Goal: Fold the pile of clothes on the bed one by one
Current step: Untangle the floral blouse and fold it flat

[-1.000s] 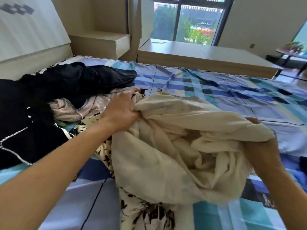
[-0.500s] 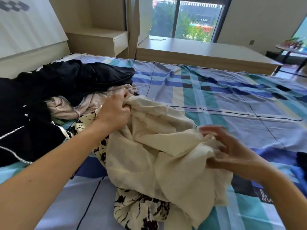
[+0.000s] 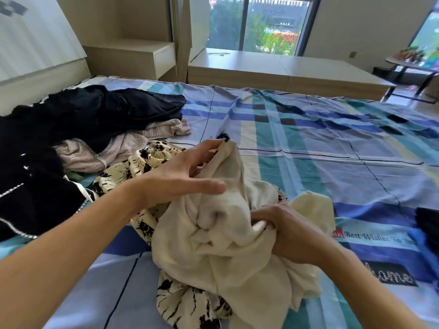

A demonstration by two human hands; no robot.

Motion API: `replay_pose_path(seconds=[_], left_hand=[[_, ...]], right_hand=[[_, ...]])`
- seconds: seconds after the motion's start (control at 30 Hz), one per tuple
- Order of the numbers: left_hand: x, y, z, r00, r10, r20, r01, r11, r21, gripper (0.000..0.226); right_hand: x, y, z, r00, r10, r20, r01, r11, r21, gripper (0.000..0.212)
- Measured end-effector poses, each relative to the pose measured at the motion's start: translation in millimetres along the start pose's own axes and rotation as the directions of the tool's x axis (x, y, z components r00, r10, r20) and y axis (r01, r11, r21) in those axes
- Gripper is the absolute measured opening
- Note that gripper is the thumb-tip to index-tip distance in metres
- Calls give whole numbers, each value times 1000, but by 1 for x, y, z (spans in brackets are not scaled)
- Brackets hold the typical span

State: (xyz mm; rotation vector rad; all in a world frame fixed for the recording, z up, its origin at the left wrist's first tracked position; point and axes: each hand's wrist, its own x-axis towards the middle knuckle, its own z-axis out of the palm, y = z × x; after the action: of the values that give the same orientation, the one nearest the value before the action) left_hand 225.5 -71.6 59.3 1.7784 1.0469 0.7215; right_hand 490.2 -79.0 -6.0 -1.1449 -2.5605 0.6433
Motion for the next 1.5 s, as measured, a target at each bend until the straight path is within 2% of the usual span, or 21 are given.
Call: replay_pose_path(seconds=[0.1,0.23,0.37,0.47,0.57,0.63,0.7,0.73,0.8,0.87,0.97,1.03,1.1,1.13,1.17,1.23,1.3,1.33,1.4,1.43,1.5], left_hand=[[4,-1,0,981,-54,-185,61,998,28,72],[9,-7,-8,925,-28,-378,41,999,26,33],[11,-12,-15,850,67,-523,-4,993,120,18],[12,-11,-17,813,153,-562,-74,984,161,8],[10,-3,-15,799,165,-578,-102,985,141,14],[3,11,-9,863,162,-478,-202,979,-32,18],[-11,31,4,971,192,-140,-226,927,-300,22],[-19,40,14,970,220,104,-171,922,-348,33],[-30,48,36,851,210,481,-96,964,-250,51],[-30,43,48,811,102,576,-6,986,-167,53],[-20,31,50,935,62,350,-39,997,-71,46],[-11,17,45,997,55,55,-65,978,199,37],[-5,-2,37,991,57,-118,12,858,513,28],[-4,-11,35,992,-8,-127,86,773,628,40],[-4,-17,35,987,-120,-108,161,703,693,64],[-5,-24,39,949,-314,-35,245,663,708,105],[-5,-27,49,928,-371,30,248,677,693,120],[-5,-27,55,927,-372,41,240,674,698,122],[-3,-26,69,923,-382,41,237,651,721,118],[-2,-25,73,924,-381,29,243,644,725,111],[0,-22,77,939,-344,28,230,684,693,84]], right_hand=[[-2,-6,-2,994,-101,-44,91,979,-182,13],[-6,-14,-12,975,-167,-149,131,965,-226,37],[-9,-25,-20,990,-89,-113,79,993,-85,38],[-17,-20,-27,1000,15,-18,-14,1000,5,53],[-32,-18,-48,980,121,160,-165,940,299,71],[-39,-14,-64,973,129,193,-198,896,398,60],[-40,0,-71,992,126,-5,-119,947,298,30],[-41,11,-71,972,180,-150,-145,966,215,20],[-42,30,-72,877,278,-392,-270,960,77,24],[-44,42,-75,761,384,-523,-433,901,32,30],[-47,47,-75,697,475,-537,-562,827,2,27],[-46,43,-73,659,503,-559,-597,802,19,35],[-42,28,-72,639,455,-620,-551,834,44,25],[-38,17,-70,670,453,-588,-497,862,97,18],[-34,5,-69,730,474,-492,-445,876,183,30],[-30,-16,-59,848,506,-159,-452,847,281,64],[-27,-30,-43,864,489,121,-504,844,183,73],[-25,-33,-34,850,493,186,-517,848,116,81],[-20,-34,-15,835,522,173,-531,847,8,105],[-17,-31,-7,850,509,136,-513,858,-5,95],[-12,-20,-2,889,457,23,-458,888,51,38]])
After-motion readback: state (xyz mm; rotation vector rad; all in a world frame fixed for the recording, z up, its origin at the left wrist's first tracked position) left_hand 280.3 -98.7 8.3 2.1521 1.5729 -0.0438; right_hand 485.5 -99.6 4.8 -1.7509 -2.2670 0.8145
